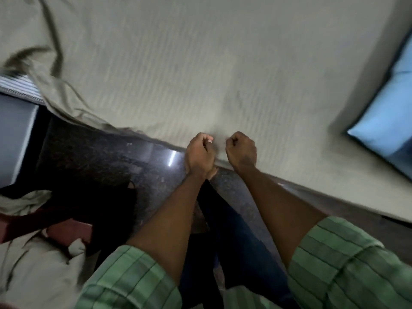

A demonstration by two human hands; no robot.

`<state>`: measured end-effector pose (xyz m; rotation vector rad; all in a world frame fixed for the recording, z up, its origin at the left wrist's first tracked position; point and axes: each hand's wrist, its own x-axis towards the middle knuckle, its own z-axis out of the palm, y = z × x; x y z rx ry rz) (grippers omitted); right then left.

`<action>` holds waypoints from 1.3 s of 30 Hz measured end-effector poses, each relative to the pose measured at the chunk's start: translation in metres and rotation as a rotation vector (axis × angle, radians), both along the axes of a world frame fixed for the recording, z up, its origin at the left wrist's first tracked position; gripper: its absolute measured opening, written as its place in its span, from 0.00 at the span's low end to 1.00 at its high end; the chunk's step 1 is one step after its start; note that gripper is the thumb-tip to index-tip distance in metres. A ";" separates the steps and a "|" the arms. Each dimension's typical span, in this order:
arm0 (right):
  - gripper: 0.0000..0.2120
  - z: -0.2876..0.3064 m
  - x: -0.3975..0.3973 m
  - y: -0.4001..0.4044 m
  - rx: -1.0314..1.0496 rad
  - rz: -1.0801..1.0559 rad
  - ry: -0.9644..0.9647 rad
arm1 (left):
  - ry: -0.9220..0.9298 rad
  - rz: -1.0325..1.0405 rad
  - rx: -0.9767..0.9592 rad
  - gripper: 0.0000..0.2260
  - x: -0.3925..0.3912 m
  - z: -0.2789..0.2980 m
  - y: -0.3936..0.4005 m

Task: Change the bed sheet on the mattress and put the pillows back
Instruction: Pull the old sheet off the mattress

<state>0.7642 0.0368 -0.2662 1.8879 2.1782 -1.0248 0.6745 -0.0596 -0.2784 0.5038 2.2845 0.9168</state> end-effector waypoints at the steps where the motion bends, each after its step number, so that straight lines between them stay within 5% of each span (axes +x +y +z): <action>1: 0.10 0.007 0.025 0.003 -0.005 -0.014 0.013 | -0.008 -0.041 0.000 0.06 0.019 0.010 0.004; 24: 0.10 0.196 0.566 0.045 -0.024 -0.475 0.045 | 0.023 -0.735 -0.103 0.12 0.497 0.195 0.118; 31: 0.16 0.183 0.721 0.075 -0.067 -0.530 0.010 | 0.002 -0.745 -0.075 0.10 0.635 0.184 0.163; 39: 0.17 0.088 0.790 0.145 -0.237 -0.620 0.050 | -0.096 -0.769 -0.178 0.10 0.718 0.089 0.205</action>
